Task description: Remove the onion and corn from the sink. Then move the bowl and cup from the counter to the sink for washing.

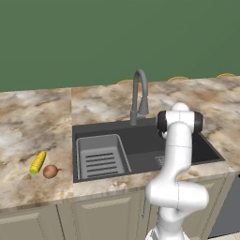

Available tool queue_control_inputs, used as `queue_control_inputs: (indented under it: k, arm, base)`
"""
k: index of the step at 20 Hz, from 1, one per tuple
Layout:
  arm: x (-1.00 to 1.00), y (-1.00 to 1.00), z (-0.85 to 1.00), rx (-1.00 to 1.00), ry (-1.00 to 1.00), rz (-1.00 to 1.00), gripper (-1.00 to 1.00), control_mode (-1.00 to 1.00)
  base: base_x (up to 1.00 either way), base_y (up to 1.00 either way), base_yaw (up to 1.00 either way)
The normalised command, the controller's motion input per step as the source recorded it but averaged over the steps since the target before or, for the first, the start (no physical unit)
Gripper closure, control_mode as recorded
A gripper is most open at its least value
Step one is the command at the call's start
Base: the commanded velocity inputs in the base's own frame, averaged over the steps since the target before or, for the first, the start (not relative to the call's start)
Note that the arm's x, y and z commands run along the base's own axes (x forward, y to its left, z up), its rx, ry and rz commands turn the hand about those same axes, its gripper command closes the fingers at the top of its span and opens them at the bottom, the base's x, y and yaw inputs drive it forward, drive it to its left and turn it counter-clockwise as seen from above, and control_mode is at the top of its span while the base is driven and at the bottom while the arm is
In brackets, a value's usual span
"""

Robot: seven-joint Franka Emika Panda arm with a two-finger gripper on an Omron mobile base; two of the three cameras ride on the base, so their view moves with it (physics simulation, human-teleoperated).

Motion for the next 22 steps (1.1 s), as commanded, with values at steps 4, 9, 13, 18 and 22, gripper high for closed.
queue_control_inputs:
  k: [4,9,13,18,22]
  arm:
    - [0.08,-0.05,-0.25,0.0,0.0,0.0,1.0,-1.0]
    - [0.08,-0.06,-0.24,0.0,0.0,0.0,1.0,-1.0]
    - [0.08,-0.06,-0.24,0.0,0.0,0.0,1.0,-1.0]
    - [0.06,-0.06,-0.25,0.0,0.0,0.0,1.0,-1.0]
    - [0.0,-0.1,-0.25,0.0,0.0,0.0,-1.0,-1.0]
  base:
    - [0.0,0.0,0.0]
    - [0.0,0.0,0.0]
    - [0.0,0.0,0.0]
    - [0.0,0.0,0.0]
    - [0.0,0.0,0.0]
